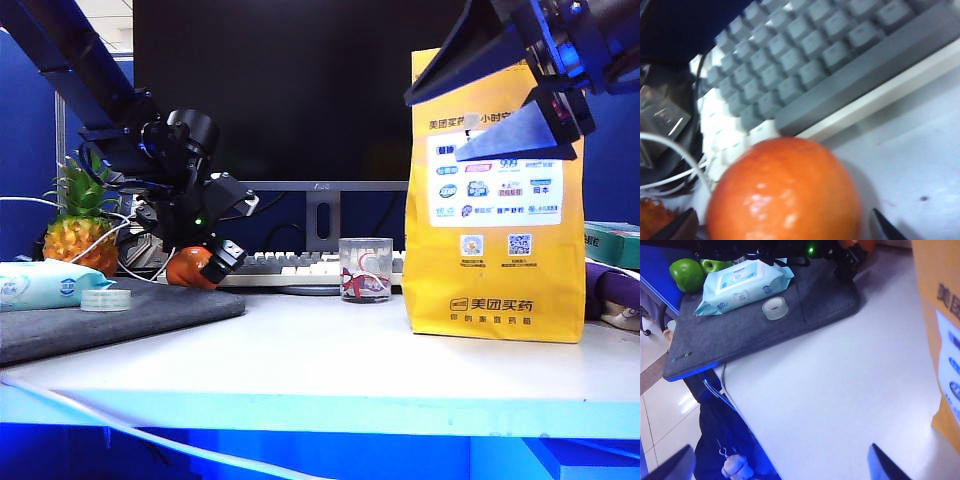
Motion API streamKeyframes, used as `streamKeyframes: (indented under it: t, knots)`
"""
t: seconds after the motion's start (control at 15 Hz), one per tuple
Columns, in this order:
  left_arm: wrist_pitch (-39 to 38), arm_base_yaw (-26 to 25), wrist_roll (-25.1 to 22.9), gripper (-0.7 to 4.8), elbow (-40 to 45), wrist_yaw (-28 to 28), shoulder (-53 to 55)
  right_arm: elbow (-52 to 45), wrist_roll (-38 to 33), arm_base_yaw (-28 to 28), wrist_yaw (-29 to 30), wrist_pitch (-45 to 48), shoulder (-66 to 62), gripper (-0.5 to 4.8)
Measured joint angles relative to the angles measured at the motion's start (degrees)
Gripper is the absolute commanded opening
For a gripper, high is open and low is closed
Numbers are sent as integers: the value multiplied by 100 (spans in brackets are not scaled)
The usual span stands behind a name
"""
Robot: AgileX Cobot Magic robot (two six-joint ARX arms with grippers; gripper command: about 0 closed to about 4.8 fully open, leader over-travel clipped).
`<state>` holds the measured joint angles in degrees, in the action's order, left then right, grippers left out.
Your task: Pick up the orange and throw it into the yellow paper bag.
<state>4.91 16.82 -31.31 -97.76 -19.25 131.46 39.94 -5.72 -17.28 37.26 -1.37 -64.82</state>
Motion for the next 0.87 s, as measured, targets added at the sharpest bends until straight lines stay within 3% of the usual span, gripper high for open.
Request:
streamKeyframes:
  t: [0.07, 0.27, 0.47, 0.6, 0.87]
  knots:
    - [2, -7, 0, 440, 0, -96, 2, 0, 0, 0, 0, 33, 0, 479]
    - [28, -68, -13, 221, 0, -136, 0, 0, 0, 0, -2, 59, 0, 479]
    - [37, -68, -15, 199, 0, -131, 0, 0, 0, 0, -4, 68, -7, 479]
    - [20, -74, -13, 121, 2, -20, -17, 0, 0, 0, -15, 96, -44, 479]
    - [-645, -57, 66, 106, 22, 951, -883, 20, 2, 0, -13, 459, -44, 479]
